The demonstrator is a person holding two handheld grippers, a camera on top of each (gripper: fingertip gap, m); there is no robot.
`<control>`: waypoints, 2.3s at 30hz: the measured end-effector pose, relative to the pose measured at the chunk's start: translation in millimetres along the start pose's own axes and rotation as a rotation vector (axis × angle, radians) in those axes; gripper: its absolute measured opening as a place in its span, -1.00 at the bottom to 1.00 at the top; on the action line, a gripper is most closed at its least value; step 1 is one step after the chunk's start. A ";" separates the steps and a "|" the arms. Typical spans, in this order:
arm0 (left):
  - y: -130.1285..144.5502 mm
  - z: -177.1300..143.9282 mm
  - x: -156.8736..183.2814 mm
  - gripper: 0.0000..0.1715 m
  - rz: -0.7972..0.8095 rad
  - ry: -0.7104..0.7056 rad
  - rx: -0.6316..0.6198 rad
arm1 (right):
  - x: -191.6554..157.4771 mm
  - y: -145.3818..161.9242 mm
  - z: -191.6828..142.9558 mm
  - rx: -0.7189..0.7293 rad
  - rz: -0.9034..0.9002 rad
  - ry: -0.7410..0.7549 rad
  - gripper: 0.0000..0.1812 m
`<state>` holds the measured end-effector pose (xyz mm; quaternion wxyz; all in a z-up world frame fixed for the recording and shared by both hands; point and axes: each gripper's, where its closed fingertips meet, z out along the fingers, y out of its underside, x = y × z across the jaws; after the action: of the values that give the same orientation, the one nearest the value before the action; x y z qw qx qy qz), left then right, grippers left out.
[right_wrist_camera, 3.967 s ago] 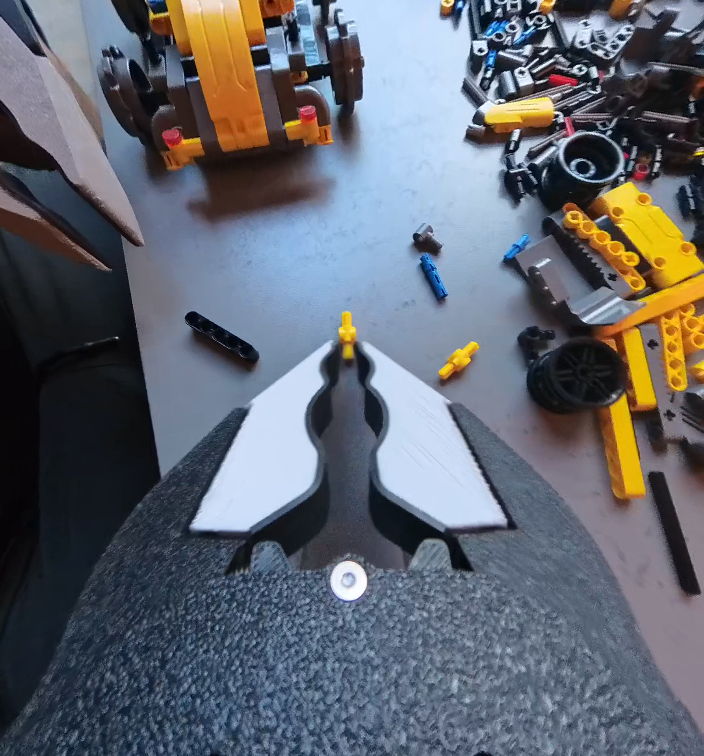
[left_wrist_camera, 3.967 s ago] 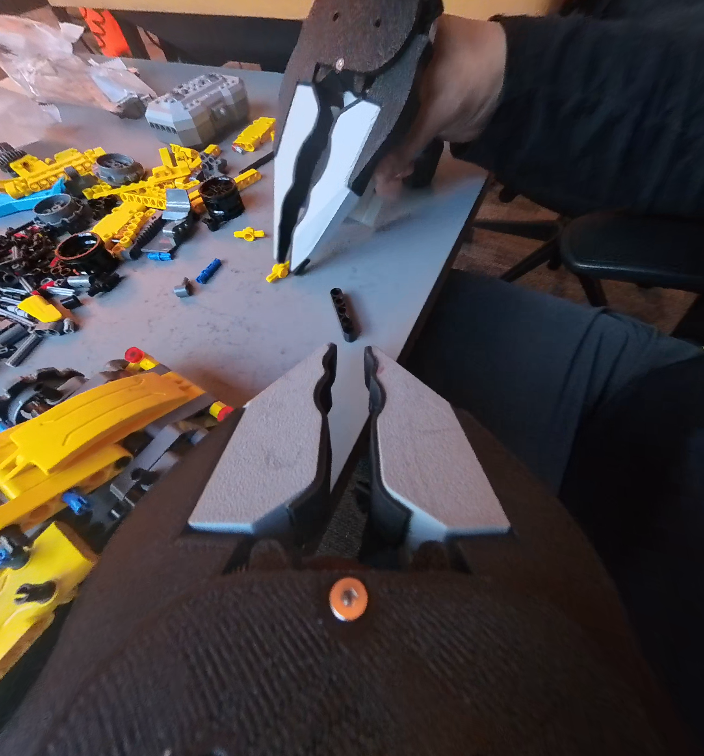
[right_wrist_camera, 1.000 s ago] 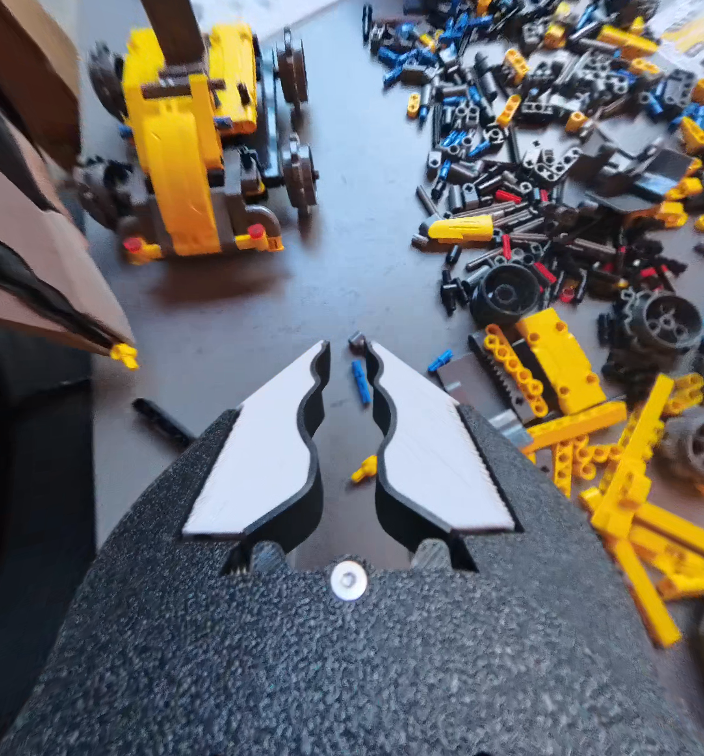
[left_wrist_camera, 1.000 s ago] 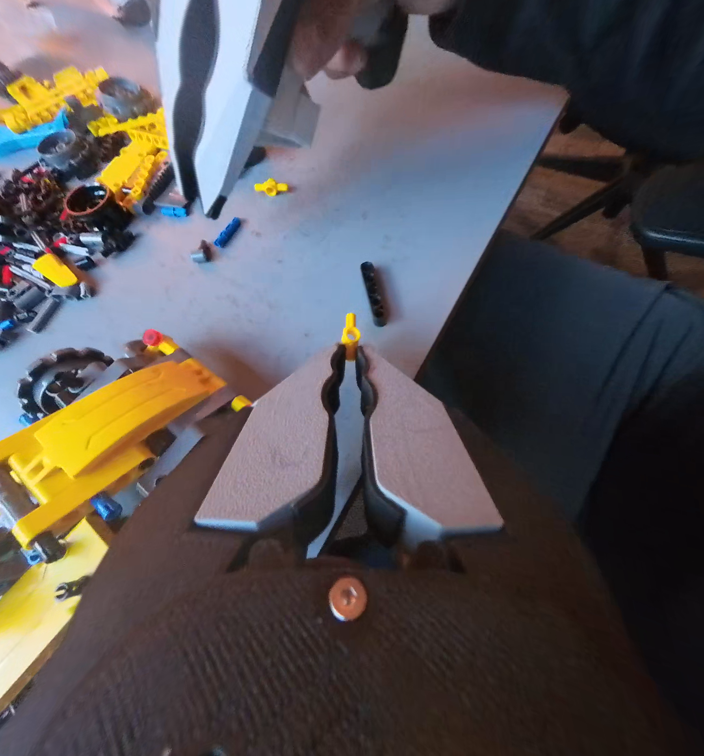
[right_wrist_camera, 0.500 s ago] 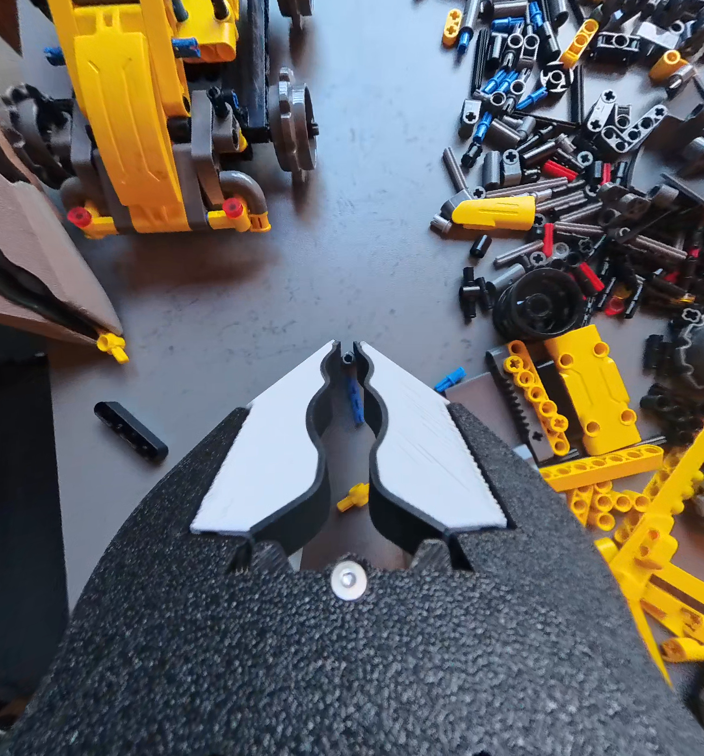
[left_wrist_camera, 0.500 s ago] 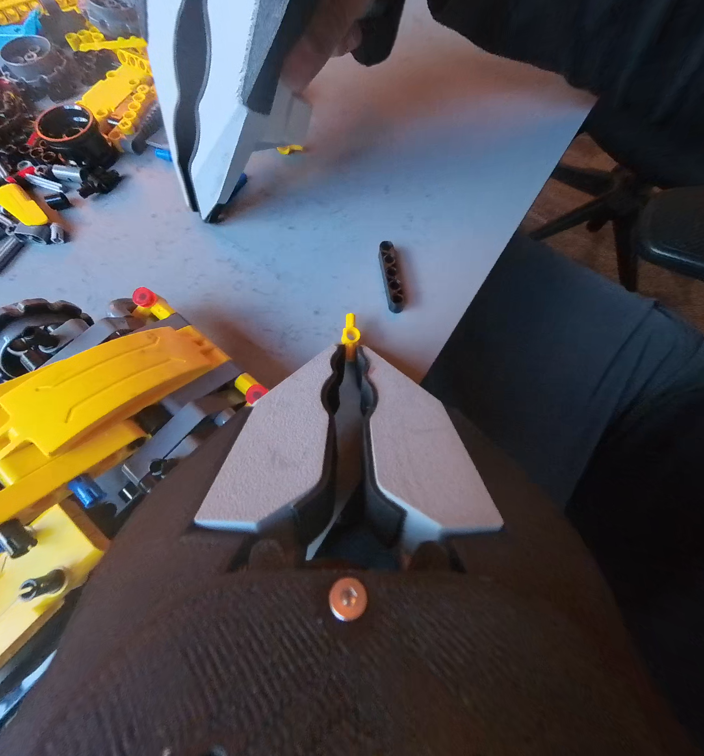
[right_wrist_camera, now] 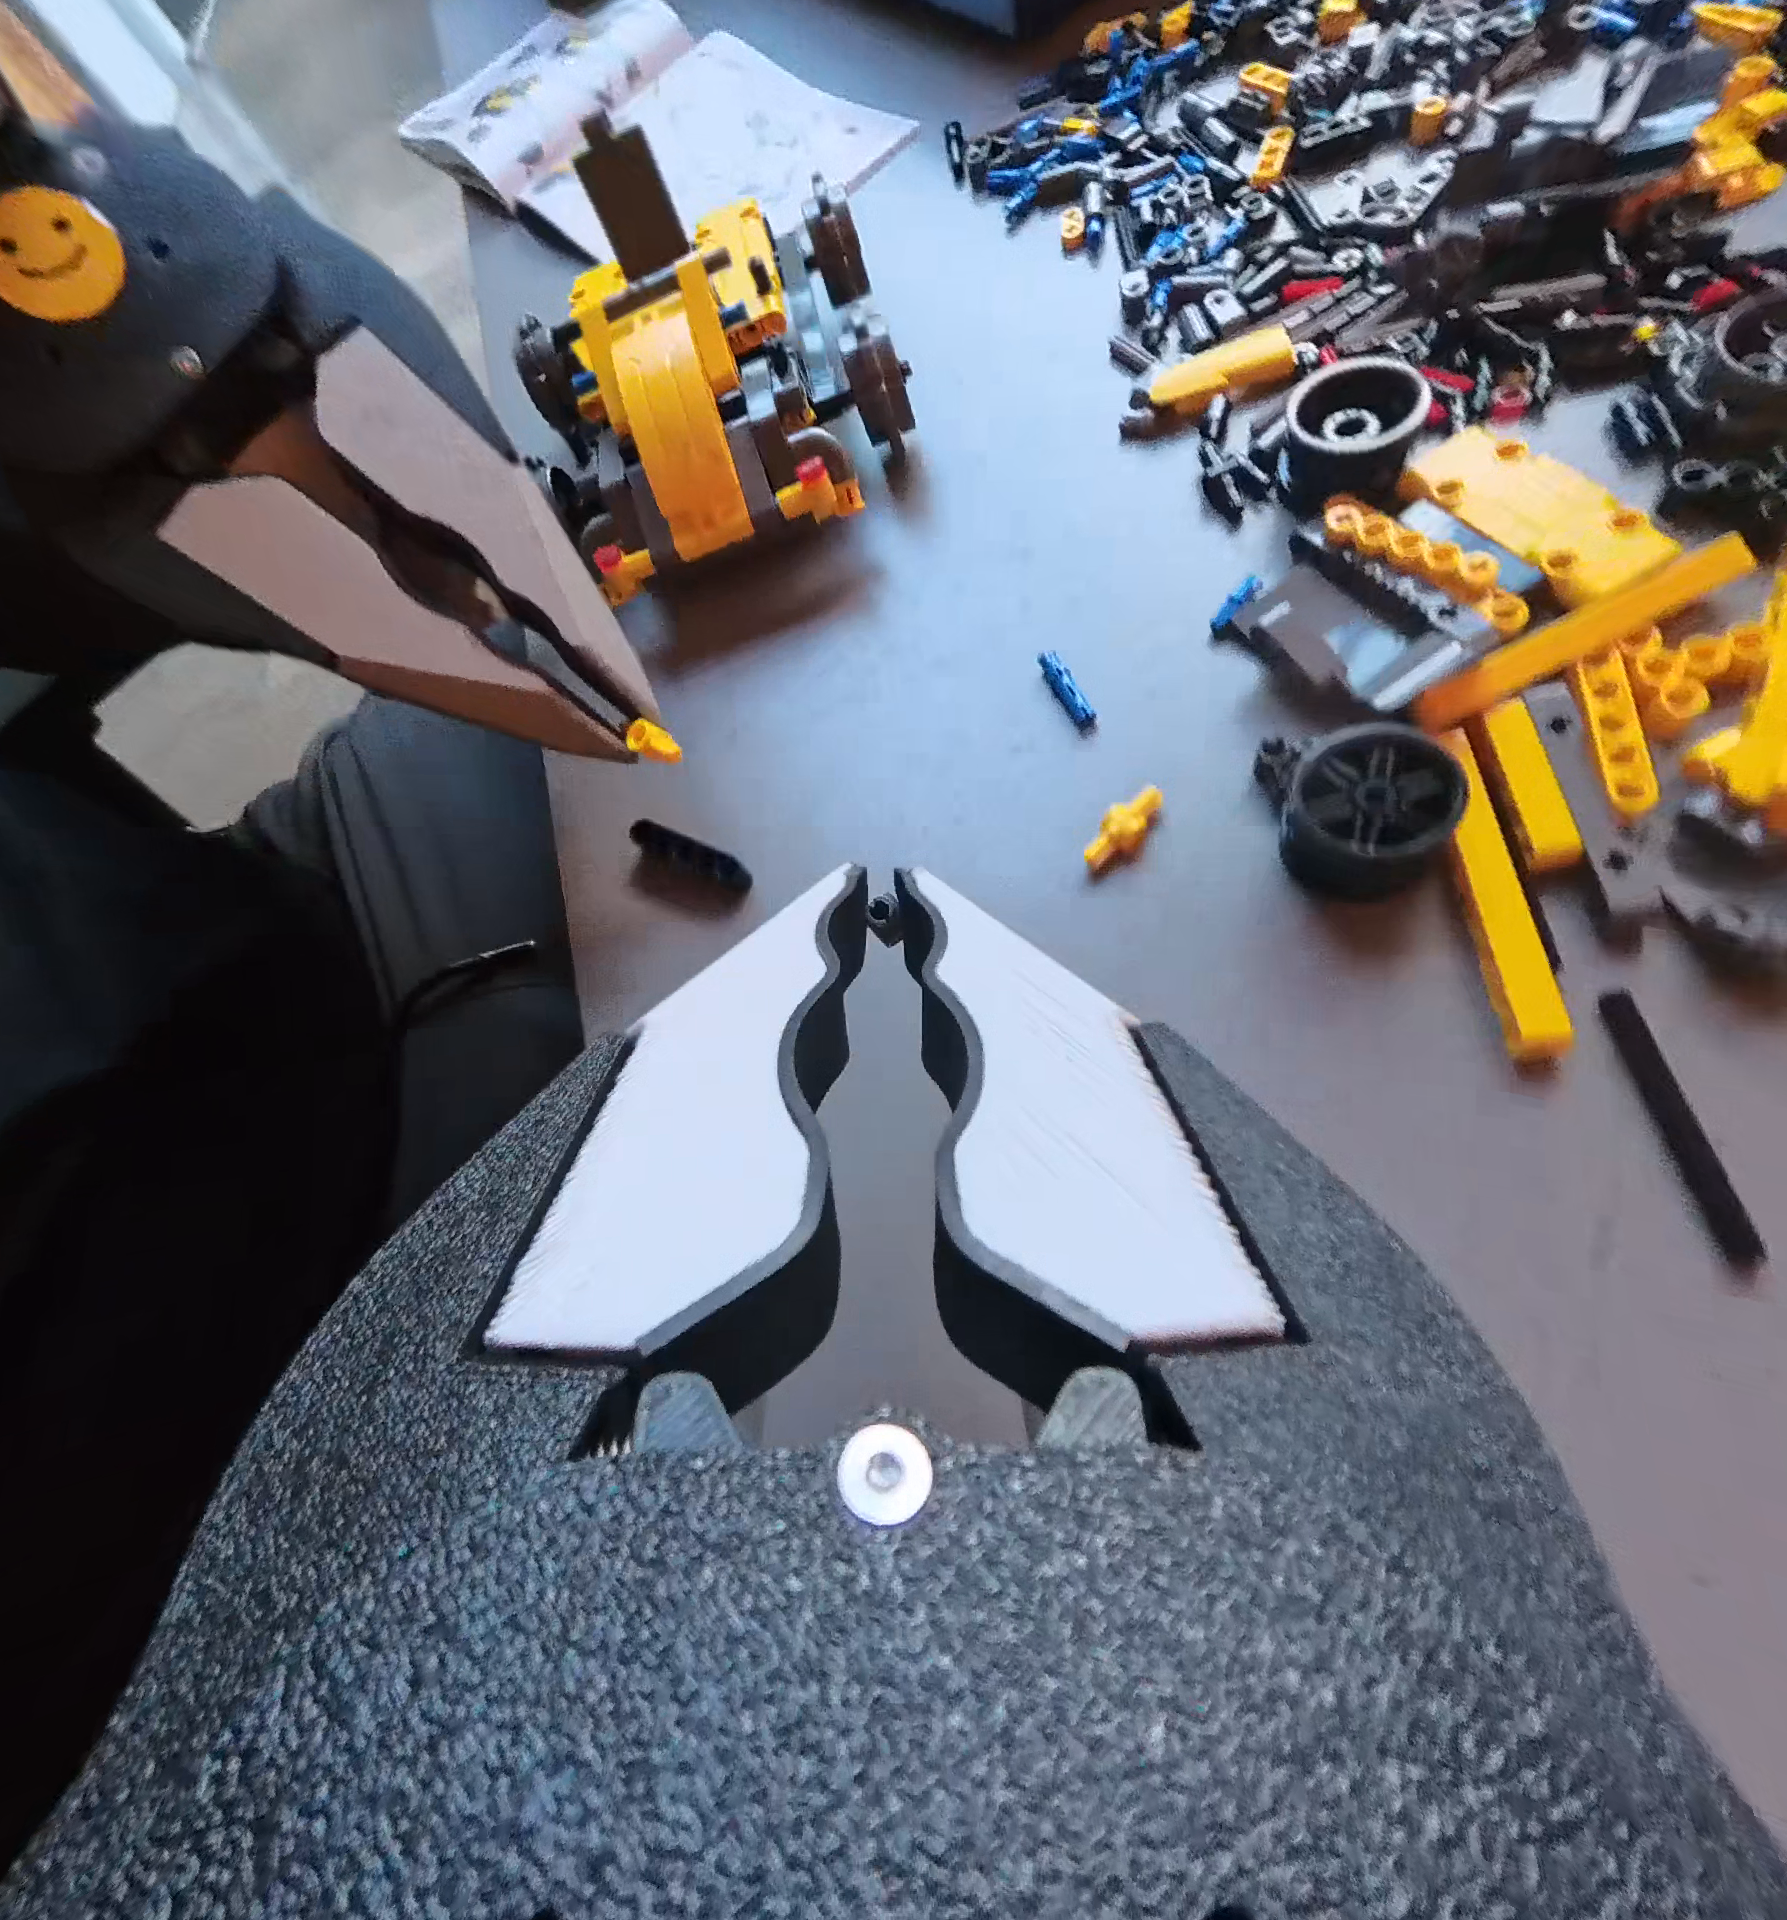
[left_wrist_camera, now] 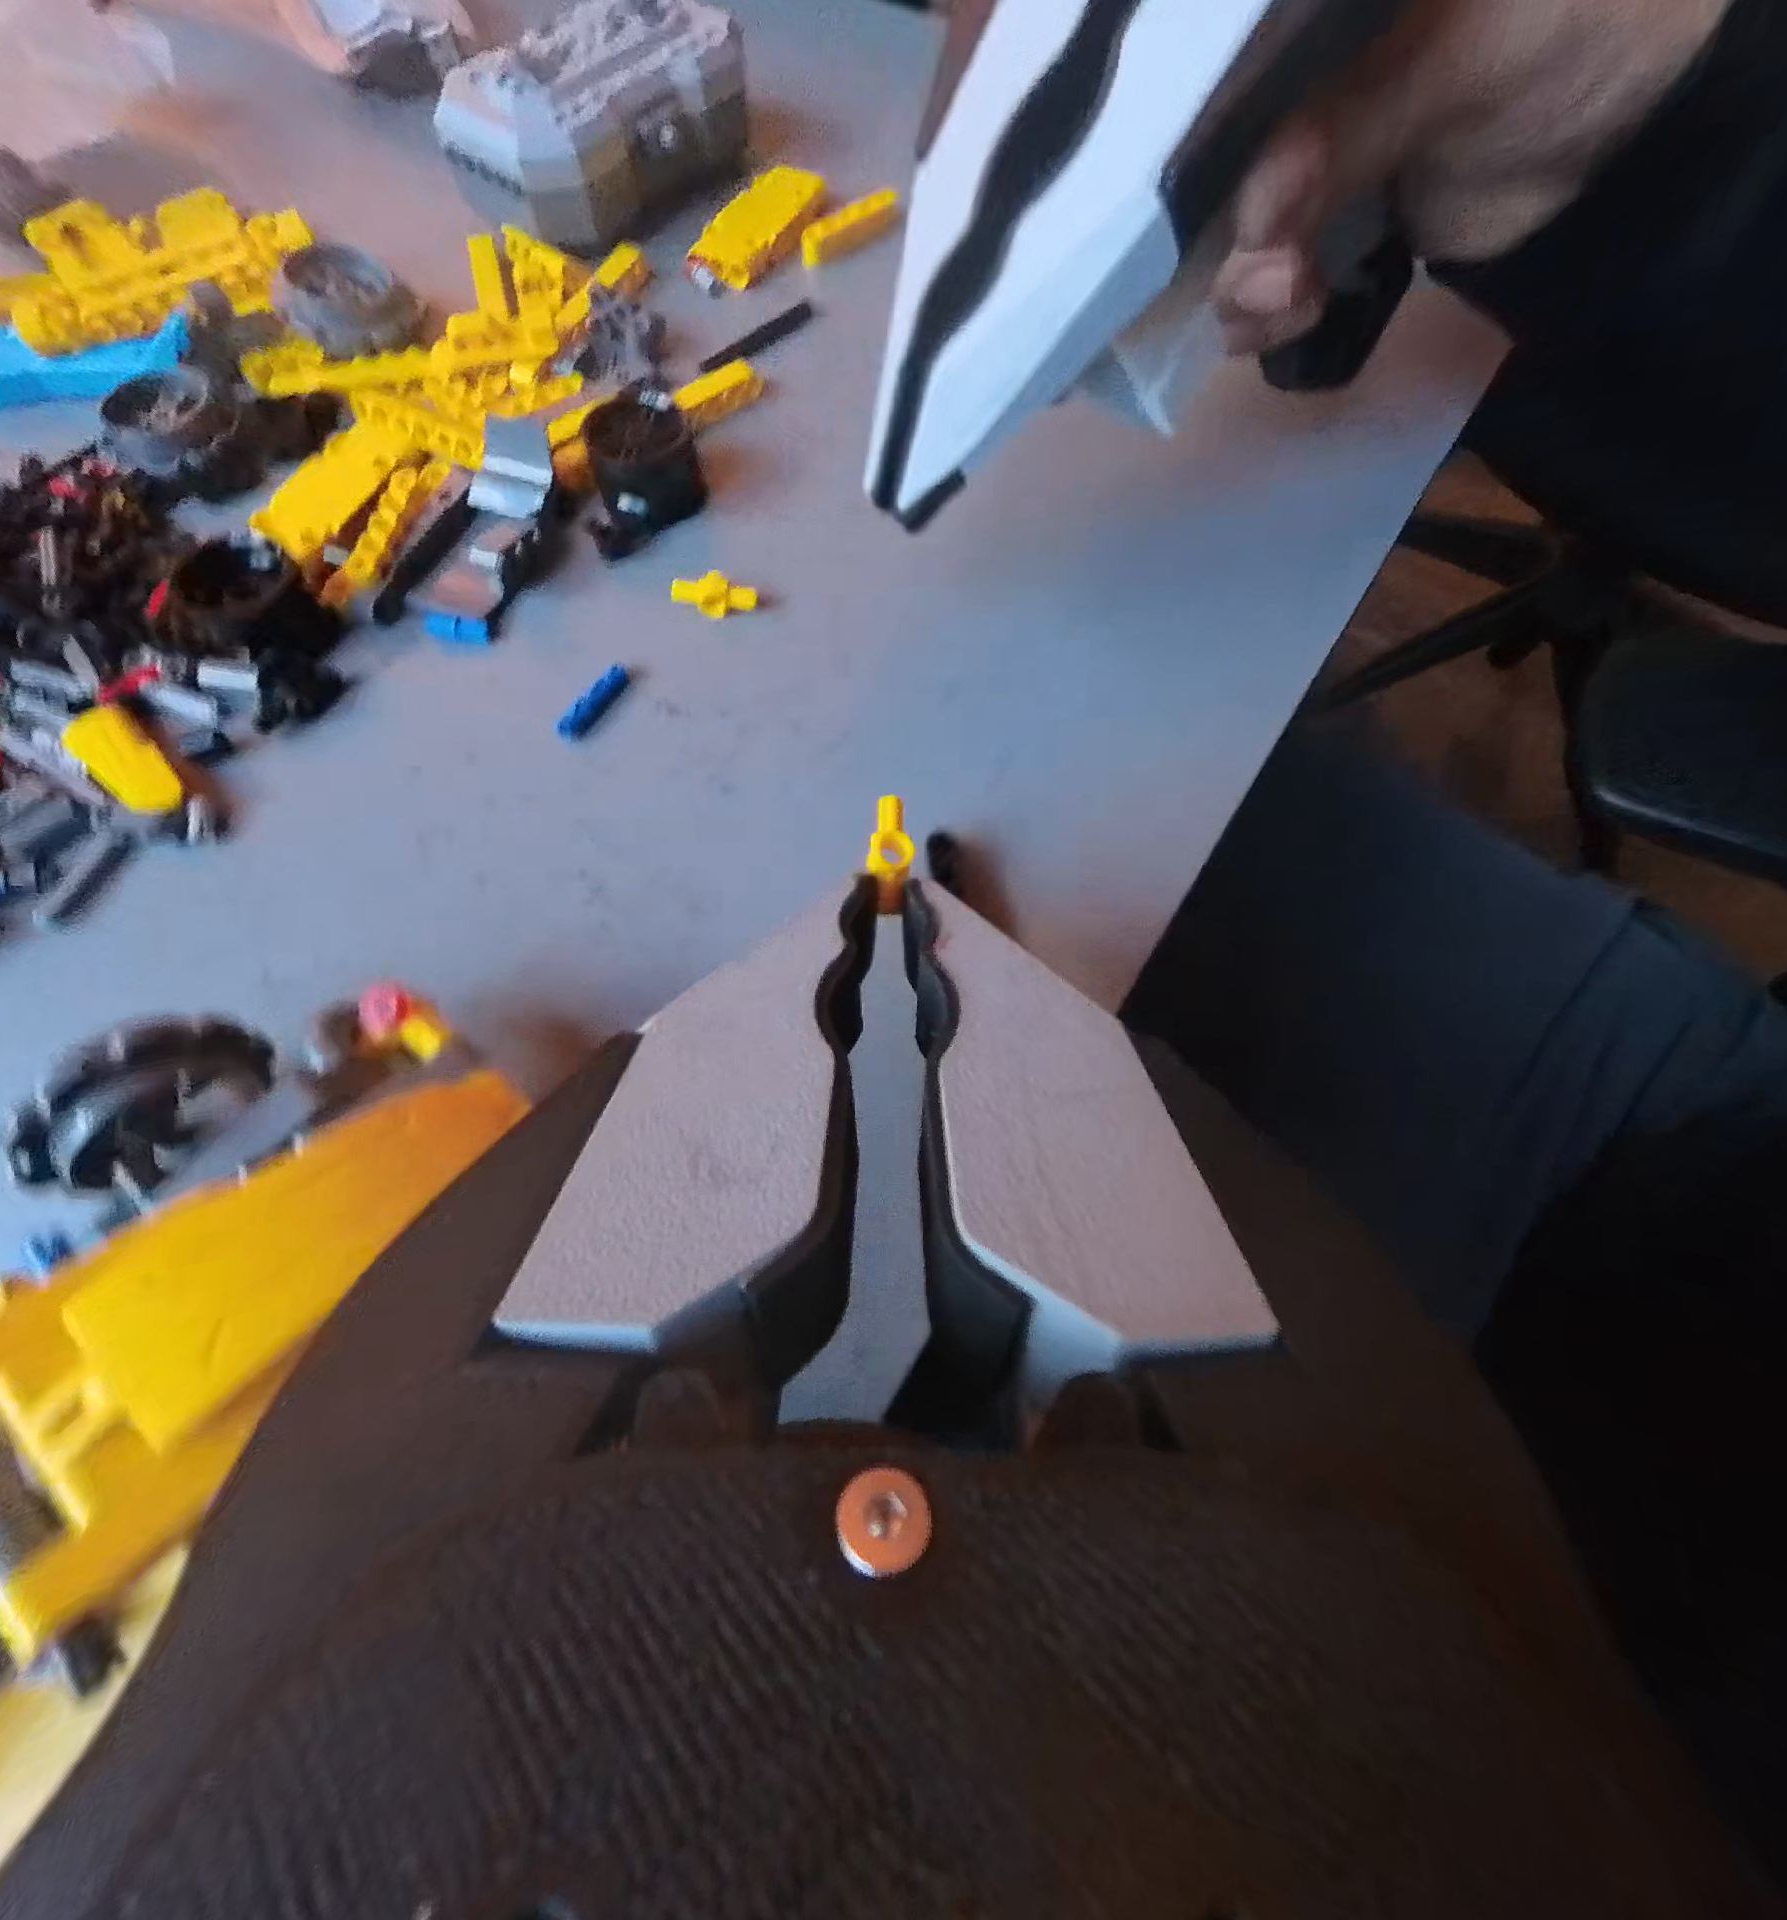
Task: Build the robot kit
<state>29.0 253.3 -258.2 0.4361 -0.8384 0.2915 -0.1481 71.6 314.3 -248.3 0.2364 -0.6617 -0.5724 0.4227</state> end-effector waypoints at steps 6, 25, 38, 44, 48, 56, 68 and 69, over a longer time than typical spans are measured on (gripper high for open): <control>-34.5 44.6 18.6 -0.99 0.208 0.135 -0.143 | -5.3 12.2 -31.9 0.082 0.041 0.047 -0.94; -27.9 98.5 38.6 -0.89 0.326 0.346 -0.315 | -15.6 45.7 -93.4 0.237 0.123 0.132 -0.95; -49.4 72.1 42.9 -0.78 0.280 0.283 -0.176 | -18.2 -0.4 -93.8 0.585 0.402 -0.145 -0.95; -92.4 52.1 75.1 -0.81 -0.060 0.456 0.055 | -29.4 -18.8 -92.3 0.720 0.514 -0.363 -0.95; -104.5 49.9 65.3 -0.78 -0.173 0.459 0.122 | -38.7 -30.2 -95.1 0.777 0.516 -0.436 -0.96; -119.2 38.7 59.0 -0.81 -0.369 0.549 0.216 | -38.0 -32.9 -84.7 0.770 0.466 -0.343 -0.95; -119.2 40.4 56.0 -0.95 -0.445 0.575 0.248 | -34.2 -34.4 -76.4 0.785 0.427 -0.239 -0.96; -119.3 40.7 55.3 -0.95 -0.444 0.566 0.252 | -33.4 -33.5 -75.5 0.783 0.426 -0.228 -0.96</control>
<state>135.8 299.0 -184.4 0.3952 -0.7469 0.1911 -0.4995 116.0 303.0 -171.9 0.3119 -0.5745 -0.2434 0.7165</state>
